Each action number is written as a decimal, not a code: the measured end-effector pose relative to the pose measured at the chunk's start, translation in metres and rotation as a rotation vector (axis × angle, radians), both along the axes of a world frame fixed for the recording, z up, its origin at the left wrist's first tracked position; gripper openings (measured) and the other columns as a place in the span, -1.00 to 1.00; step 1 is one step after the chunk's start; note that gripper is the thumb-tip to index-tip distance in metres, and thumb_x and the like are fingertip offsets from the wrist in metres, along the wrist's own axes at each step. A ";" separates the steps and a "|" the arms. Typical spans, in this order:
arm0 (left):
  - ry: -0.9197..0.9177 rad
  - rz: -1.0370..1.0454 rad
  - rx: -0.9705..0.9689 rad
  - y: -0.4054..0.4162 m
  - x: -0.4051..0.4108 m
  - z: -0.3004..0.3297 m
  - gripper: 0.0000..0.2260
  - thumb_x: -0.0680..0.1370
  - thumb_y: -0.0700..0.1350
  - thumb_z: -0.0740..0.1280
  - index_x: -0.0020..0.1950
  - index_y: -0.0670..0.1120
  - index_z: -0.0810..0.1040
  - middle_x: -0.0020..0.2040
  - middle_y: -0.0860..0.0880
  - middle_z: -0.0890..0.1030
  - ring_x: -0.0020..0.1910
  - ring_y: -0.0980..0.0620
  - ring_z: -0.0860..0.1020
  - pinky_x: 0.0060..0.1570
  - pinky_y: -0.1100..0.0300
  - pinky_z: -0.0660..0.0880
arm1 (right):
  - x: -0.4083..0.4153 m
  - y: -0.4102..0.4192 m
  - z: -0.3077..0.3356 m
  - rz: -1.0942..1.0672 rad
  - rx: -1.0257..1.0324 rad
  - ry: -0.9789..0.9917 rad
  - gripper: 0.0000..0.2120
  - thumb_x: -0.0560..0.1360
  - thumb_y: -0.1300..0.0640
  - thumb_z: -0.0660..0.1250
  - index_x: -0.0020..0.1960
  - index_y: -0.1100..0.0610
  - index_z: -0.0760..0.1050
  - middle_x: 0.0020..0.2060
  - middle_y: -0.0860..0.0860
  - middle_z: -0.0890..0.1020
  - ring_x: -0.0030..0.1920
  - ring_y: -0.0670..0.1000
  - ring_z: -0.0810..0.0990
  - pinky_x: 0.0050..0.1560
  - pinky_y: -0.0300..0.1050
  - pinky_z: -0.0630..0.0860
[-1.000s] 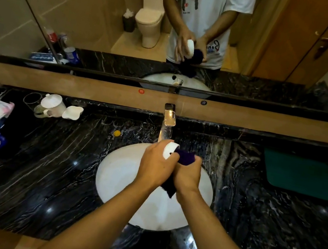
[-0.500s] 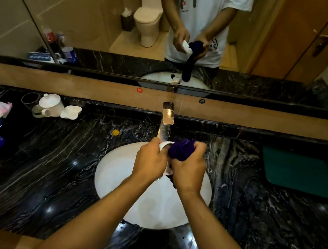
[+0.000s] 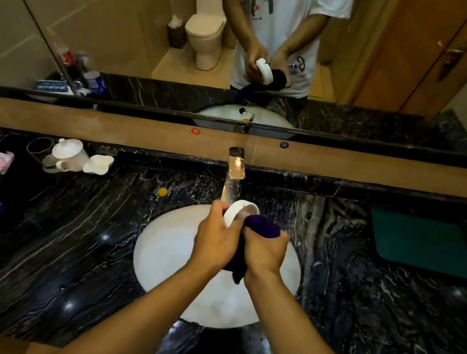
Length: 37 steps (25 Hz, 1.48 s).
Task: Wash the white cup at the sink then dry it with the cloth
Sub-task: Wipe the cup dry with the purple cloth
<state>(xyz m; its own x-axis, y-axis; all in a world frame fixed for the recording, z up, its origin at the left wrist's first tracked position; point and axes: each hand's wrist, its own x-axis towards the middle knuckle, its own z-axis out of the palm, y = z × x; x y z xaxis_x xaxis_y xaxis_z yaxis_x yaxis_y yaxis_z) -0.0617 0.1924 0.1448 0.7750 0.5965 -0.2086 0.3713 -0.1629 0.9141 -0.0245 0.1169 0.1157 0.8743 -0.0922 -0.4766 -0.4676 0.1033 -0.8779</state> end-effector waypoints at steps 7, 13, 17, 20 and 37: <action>0.106 -0.187 0.014 0.029 0.013 0.008 -0.88 0.67 -0.05 0.28 -0.03 -0.01 0.55 -0.19 0.02 0.60 -0.22 0.04 0.54 -0.32 0.20 0.38 | 0.019 -0.020 0.016 0.471 -0.547 -0.639 -0.41 0.37 0.05 0.58 -0.01 -0.31 0.18 -0.16 -0.25 0.52 -0.17 -0.21 0.56 -0.32 -0.31 0.50; -0.084 0.141 0.068 -0.009 0.013 0.008 -0.87 0.69 -0.07 0.25 0.19 -0.08 0.48 -0.08 0.05 0.58 -0.14 0.12 0.56 -0.39 0.39 0.44 | 0.004 0.000 0.011 0.041 -0.156 -0.210 -0.38 0.29 0.15 0.60 0.16 -0.11 0.30 -0.07 -0.13 0.60 -0.08 -0.08 0.64 -0.15 -0.16 0.64; -0.173 0.162 0.039 -0.019 0.004 0.006 -0.95 0.68 -0.06 0.28 0.12 0.01 0.44 -0.10 0.16 0.58 -0.12 0.20 0.58 -0.35 0.48 0.46 | 0.002 0.008 0.004 -0.013 0.078 -0.008 -0.41 0.27 0.26 0.60 0.22 0.11 0.45 -0.02 0.07 0.68 -0.03 0.10 0.71 -0.08 -0.05 0.70; -0.099 0.057 0.162 -0.005 0.004 0.007 -0.85 0.64 0.10 0.30 0.08 0.05 0.49 -0.15 0.16 0.58 -0.16 0.21 0.57 -0.36 0.39 0.43 | 0.003 -0.004 0.011 0.072 -0.110 -0.229 -0.36 0.27 0.16 0.62 0.17 -0.10 0.33 -0.05 -0.11 0.61 -0.07 -0.08 0.65 -0.22 -0.23 0.63; -0.114 0.136 0.063 -0.006 -0.005 -0.008 -0.88 0.67 0.02 0.28 -0.02 0.03 0.44 -0.17 0.12 0.58 -0.23 0.19 0.56 -0.39 0.39 0.38 | -0.005 0.009 -0.004 0.034 -0.038 -0.047 -0.38 0.27 0.19 0.61 0.22 0.01 0.40 -0.04 -0.03 0.65 -0.11 -0.06 0.66 -0.18 -0.19 0.68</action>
